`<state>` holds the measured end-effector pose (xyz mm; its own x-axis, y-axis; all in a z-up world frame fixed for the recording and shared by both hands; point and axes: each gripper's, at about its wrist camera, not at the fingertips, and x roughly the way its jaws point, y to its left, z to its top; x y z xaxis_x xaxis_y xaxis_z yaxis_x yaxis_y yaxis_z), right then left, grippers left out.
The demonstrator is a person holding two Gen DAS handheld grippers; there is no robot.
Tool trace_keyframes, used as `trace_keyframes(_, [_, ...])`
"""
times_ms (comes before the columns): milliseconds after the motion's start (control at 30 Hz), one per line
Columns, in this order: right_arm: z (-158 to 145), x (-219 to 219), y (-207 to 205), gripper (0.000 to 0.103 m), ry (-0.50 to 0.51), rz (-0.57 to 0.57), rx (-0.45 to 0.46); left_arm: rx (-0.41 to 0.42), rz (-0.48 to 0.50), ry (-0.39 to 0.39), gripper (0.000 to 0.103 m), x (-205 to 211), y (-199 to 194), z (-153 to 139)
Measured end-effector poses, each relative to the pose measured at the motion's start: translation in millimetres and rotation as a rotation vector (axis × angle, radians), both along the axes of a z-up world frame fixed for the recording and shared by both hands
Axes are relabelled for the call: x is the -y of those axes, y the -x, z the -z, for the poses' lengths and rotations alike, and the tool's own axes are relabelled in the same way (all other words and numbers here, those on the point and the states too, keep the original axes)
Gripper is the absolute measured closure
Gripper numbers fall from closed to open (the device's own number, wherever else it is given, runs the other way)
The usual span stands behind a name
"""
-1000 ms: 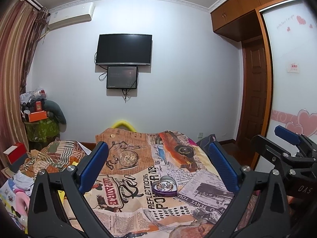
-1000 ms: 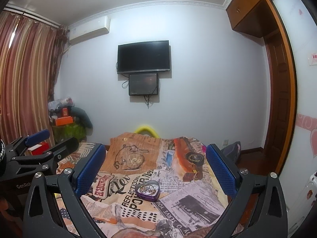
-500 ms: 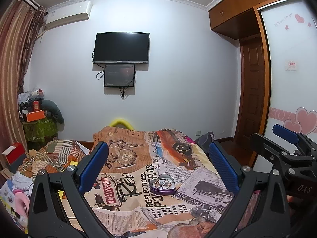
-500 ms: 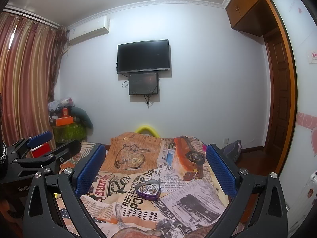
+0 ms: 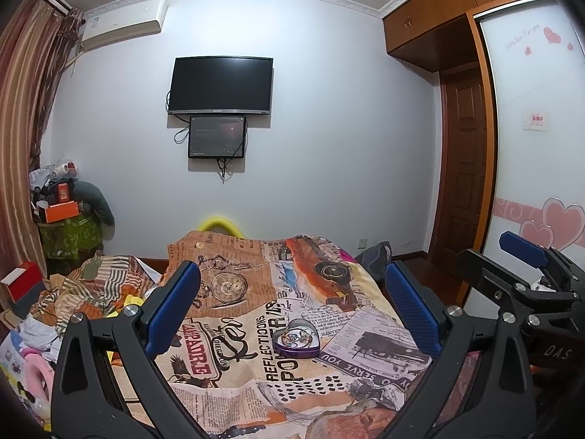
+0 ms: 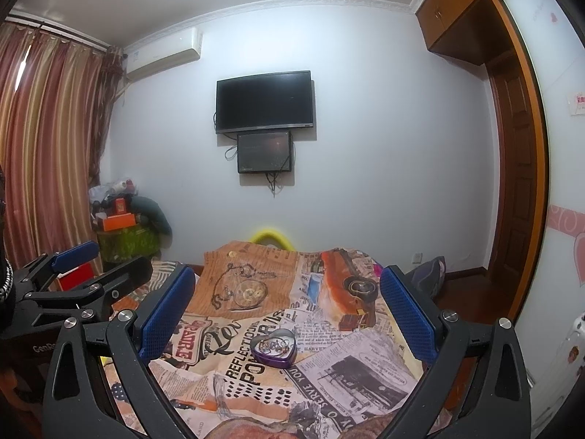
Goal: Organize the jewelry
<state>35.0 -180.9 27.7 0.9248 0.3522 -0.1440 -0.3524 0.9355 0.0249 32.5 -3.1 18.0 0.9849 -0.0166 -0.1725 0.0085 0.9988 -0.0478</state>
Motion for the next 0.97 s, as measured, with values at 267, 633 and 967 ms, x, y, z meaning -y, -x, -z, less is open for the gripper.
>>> trace_keyframes(267, [-0.1, 0.7, -0.2, 0.003, -0.005, 0.003, -0.001, -0.009, 0.013, -0.002, 0.001, -0.5, -2.1, 1.1])
trace_keyframes(633, [1.5, 1.5, -1.1, 0.003, -0.012, 0.012, -0.007, -0.011, 0.002, 0.003, 0.001, -0.1, -4.4, 3.2])
trace_keyframes(967, [6.8, 2.8, -7.7, 0.003, -0.015, 0.021, -0.029, -0.022, -0.011, 0.006, 0.001, -5.2, -13.8, 8.5])
